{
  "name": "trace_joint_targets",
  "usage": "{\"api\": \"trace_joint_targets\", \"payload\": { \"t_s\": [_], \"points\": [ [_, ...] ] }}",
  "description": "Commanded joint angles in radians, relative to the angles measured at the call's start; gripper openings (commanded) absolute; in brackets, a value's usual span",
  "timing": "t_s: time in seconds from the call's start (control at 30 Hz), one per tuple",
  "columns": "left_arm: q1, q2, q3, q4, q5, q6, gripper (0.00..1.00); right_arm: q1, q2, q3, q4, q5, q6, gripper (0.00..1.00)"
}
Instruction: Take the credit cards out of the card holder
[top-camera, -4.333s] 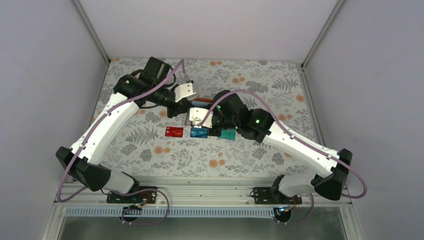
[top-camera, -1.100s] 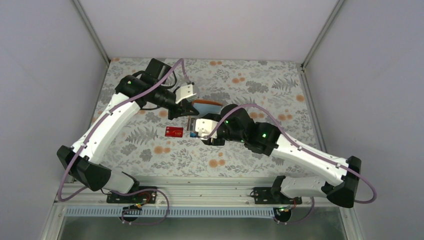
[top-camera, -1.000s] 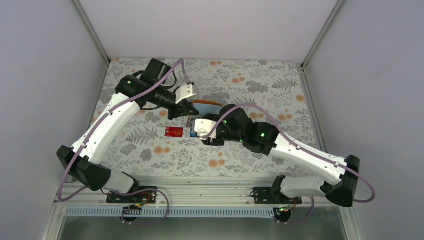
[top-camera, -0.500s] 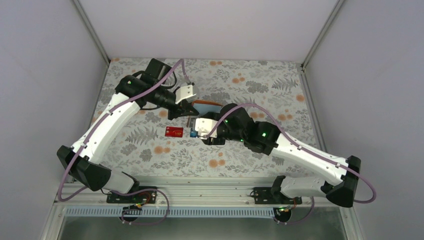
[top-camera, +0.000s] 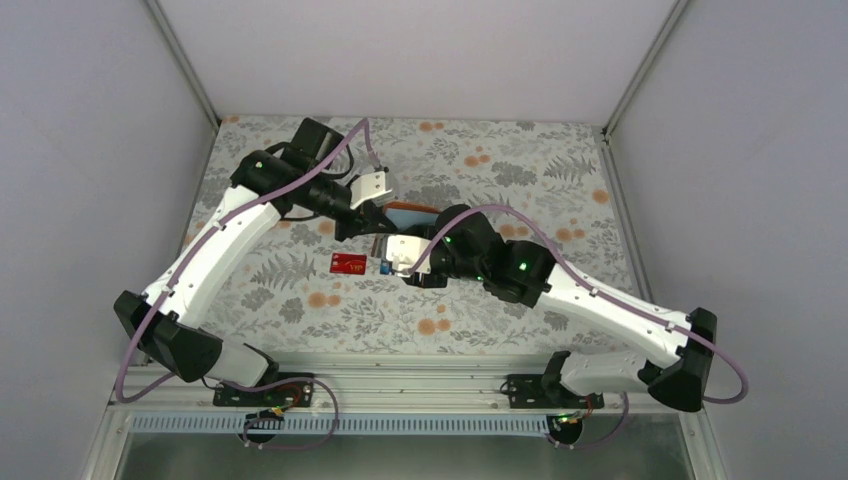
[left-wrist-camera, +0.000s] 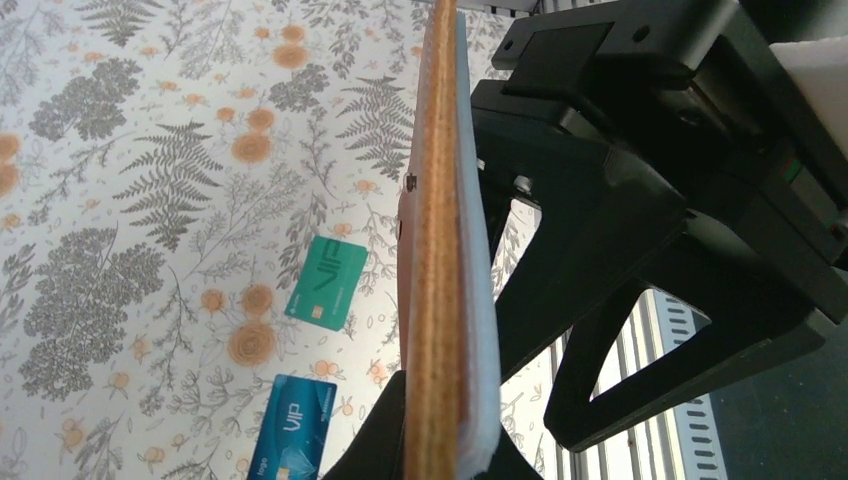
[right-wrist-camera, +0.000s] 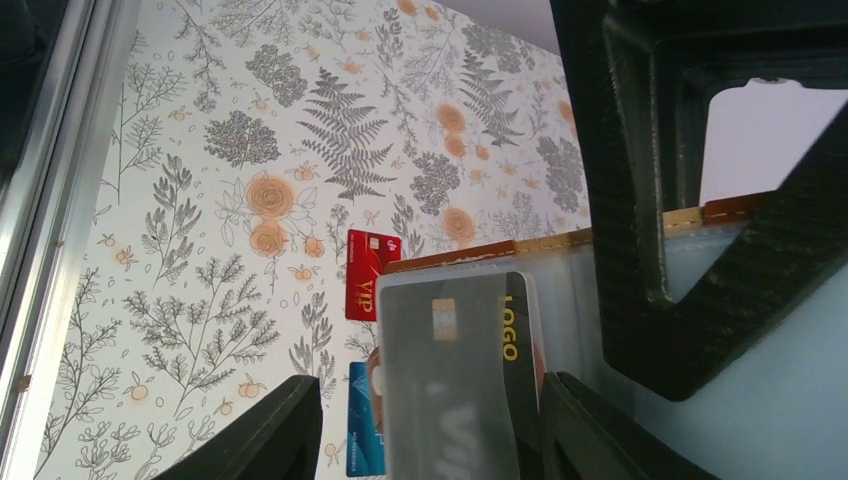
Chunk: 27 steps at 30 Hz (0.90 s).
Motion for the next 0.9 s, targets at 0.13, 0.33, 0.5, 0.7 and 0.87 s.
{"api": "trace_joint_targets", "payload": {
  "t_s": [0.13,0.33,0.5,0.7,0.87],
  "points": [
    [-0.006,-0.009,0.004,-0.002,0.054,0.015,0.02,-0.006,0.103,0.032,-0.147,-0.043,0.004,0.53],
    [-0.006,0.0,0.005,-0.013,0.088,0.021,0.02,-0.006,0.19,0.067,-0.157,0.018,0.007,0.48],
    [-0.006,-0.002,-0.002,-0.012,0.088,0.024,0.02,-0.004,0.182,0.065,-0.099,0.089,0.008,0.39],
    [-0.007,-0.002,-0.012,-0.005,0.07,0.023,0.02,-0.005,0.113,0.054,-0.059,-0.009,0.019,0.1],
    [-0.005,-0.001,-0.008,-0.003,0.048,0.019,0.02,-0.009,0.043,0.019,-0.019,-0.069,0.034,0.04]
  ]
}}
